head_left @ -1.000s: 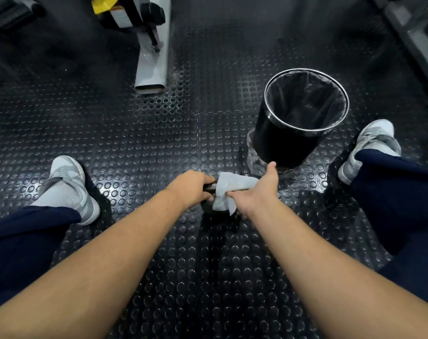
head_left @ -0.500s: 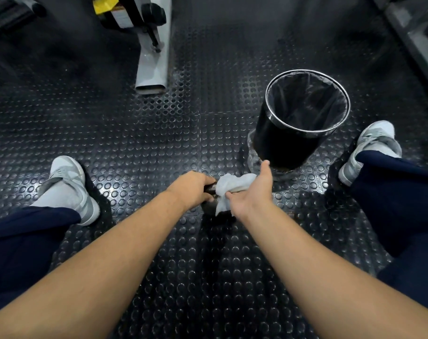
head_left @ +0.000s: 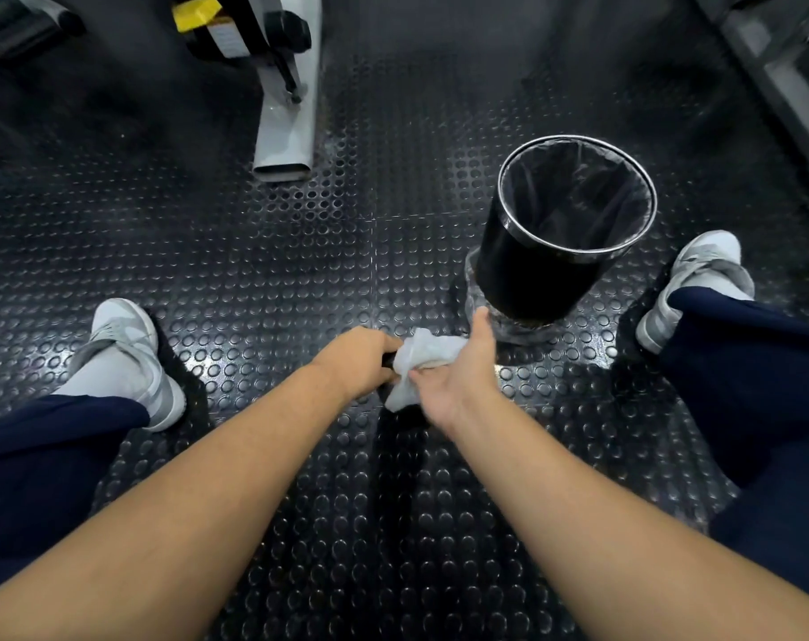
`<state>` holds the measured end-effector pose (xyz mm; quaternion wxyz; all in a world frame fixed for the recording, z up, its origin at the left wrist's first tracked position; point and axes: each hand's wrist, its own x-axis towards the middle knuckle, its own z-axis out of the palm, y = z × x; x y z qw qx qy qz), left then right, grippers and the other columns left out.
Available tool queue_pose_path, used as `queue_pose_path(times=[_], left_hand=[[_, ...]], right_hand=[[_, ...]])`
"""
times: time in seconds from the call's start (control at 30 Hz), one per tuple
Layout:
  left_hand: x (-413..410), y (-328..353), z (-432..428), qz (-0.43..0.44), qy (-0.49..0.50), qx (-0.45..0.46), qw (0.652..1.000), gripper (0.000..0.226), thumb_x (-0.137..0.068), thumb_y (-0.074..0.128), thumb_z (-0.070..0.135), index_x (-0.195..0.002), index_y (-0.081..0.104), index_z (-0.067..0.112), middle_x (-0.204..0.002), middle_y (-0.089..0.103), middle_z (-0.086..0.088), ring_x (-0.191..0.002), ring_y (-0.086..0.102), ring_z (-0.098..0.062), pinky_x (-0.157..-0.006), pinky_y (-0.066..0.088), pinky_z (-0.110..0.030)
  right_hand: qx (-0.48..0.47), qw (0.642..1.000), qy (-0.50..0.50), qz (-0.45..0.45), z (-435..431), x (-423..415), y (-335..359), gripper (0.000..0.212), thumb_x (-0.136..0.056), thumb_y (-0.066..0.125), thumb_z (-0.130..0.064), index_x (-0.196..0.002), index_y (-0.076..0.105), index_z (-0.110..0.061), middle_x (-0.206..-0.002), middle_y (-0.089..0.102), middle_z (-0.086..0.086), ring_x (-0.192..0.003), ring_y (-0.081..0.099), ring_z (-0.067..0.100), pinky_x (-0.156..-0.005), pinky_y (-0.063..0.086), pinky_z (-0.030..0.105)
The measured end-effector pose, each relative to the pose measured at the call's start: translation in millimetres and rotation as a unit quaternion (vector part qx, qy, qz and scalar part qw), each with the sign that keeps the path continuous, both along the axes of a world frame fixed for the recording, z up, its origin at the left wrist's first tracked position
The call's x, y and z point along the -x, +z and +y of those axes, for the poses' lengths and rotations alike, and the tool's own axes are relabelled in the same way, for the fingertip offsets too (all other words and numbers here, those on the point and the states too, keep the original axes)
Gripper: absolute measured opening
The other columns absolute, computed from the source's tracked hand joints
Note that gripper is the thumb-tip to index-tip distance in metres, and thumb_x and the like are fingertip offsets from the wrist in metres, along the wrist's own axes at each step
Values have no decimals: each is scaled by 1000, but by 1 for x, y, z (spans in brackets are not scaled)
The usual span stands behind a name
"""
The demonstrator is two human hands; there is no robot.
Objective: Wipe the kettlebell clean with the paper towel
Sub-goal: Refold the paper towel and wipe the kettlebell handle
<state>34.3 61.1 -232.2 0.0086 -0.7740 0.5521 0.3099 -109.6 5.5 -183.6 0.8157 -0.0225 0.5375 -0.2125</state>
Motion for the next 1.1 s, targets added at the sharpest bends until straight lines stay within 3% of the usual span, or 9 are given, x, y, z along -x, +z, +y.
queue_pose_path(times=[0.07,0.13,0.3,0.4,0.47,0.67,0.8,0.97,1.1], left_hand=[[0,1,0,2,6,4,1000,11,-92,71,20,-94,72,31,-83,74,5,-74,71,-20,-67,58,-35],[1,3,1,-3,4,3,1000,10,-92,70,20,-96,73,28,-83,74,4,-76,70,-21,-69,58,-36],[0,1,-2,-2,-5,-5,1000,10,-93,77,28,-96,67,29,-98,73,4,-92,68,-20,-79,52,-33],[1,0,0,-2,4,-3,1000,25,-92,77,30,-117,73,28,-105,76,6,-98,69,-18,-88,56,-37],[2,-1,1,7,14,3,1000,12,-92,75,26,-103,75,29,-92,76,6,-87,70,-19,-76,57,-35],[1,2,3,23,24,6,999,18,-88,78,22,-100,74,35,-85,74,8,-76,72,-18,-71,60,-37],[0,-1,2,16,16,4,1000,13,-88,79,23,-98,73,28,-87,74,7,-82,70,-17,-79,59,-39],[0,0,3,13,14,14,1000,17,-90,70,16,-94,75,32,-80,73,4,-73,72,-23,-66,59,-37],[0,0,3,23,11,14,1000,22,-88,77,19,-105,76,32,-88,75,7,-80,71,-18,-75,60,-38]], right_hand=[[6,1000,28,5,13,-11,-1,71,-91,52,-77,-103,58,-7,-124,66,18,-129,61,30,-118,39,43],[10,1000,22,2,16,-14,2,83,-87,53,-81,-118,59,-4,-126,68,18,-126,63,30,-119,40,44],[-5,1000,-18,20,-18,7,3,82,-87,53,-83,-114,49,-6,-105,65,23,-95,67,38,-92,53,52],[-6,1000,23,-4,-11,8,1,86,-84,51,-87,-108,58,-5,-121,69,25,-115,67,41,-107,49,55],[-13,999,42,0,3,0,3,74,-88,49,-84,-99,57,-11,-129,66,21,-128,63,35,-117,42,49],[-25,999,-2,-20,-12,0,-1,108,-82,54,-87,-158,30,-12,-147,51,28,-133,54,46,-119,35,59],[-18,1000,-6,5,-16,3,-4,105,-80,56,-87,-150,41,-10,-141,59,25,-130,57,43,-116,39,58],[0,999,40,9,8,-15,3,79,-87,55,-82,-126,49,-14,-120,67,21,-121,67,35,-119,40,48],[-12,999,30,7,-10,2,9,102,-87,50,-84,-155,34,-8,-141,56,25,-134,54,42,-93,49,57]])
